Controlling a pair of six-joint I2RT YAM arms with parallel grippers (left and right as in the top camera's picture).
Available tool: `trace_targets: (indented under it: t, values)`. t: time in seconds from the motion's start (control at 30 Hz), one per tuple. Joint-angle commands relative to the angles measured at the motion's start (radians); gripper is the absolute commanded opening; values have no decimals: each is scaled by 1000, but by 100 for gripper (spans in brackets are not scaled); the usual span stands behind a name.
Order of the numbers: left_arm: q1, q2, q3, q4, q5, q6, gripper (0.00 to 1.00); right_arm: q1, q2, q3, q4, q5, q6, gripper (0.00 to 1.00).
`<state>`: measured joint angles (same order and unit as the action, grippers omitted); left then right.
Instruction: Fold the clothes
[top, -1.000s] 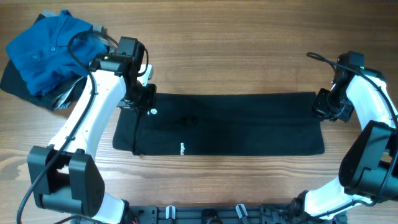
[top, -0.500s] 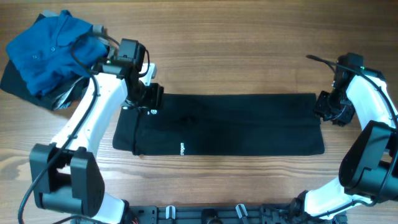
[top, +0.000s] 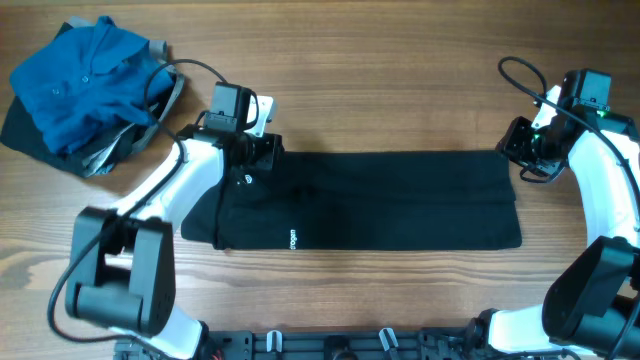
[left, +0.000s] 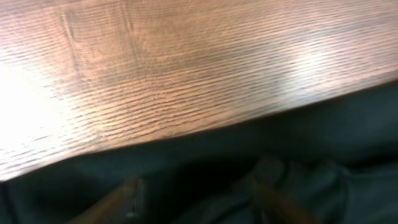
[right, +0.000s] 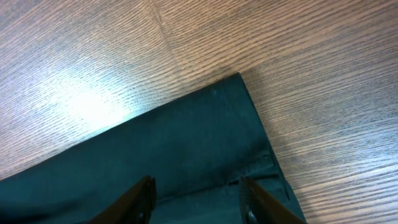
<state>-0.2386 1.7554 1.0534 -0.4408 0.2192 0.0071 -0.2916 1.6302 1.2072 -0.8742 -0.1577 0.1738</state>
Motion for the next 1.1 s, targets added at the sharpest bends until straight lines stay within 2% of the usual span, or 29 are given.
trace_targets:
  t: [0.0,0.07,0.3,0.43,0.47,0.53,0.6,0.67,0.8,0.9,0.97,1.0,1.07]
  values:
    - [-2,51,-9,-5,72,15,23,-3,-11,15,-8,-27,-26,47]
    - [-2,40,-7,-42,129,15,4,-3,-11,15,-10,-27,-43,47]
    - [-8,-158,-6,-133,226,11,4,-3,-11,15,-4,-27,-43,47]
    - [-66,-200,-6,-256,224,11,4,-3,-11,15,-4,-27,-43,48]
    - [-96,-195,-6,-283,175,11,4,-3,-11,15,-4,-27,-43,48]
    - [-132,-193,-6,-249,28,11,46,-3,-11,15,0,-27,-43,48]
    - [-139,-183,-6,-153,-44,12,63,-3,-11,15,2,-28,-42,48]
    - [-136,-142,-6,-34,-65,17,70,-3,-11,15,1,-28,-42,48]
    - [-132,8,-6,128,-75,68,72,-3,-11,10,-2,-28,-42,48]
    - [-130,93,-6,176,-71,68,71,-3,-11,2,-2,-28,-42,48]
    - [-130,105,-6,161,-71,67,66,-3,-11,-5,0,-28,-42,48]
    - [-130,104,-6,155,-71,67,60,-3,-11,-5,0,-28,-42,48]
    - [-130,93,-6,137,-71,59,35,-3,-11,-5,1,-28,-42,48]
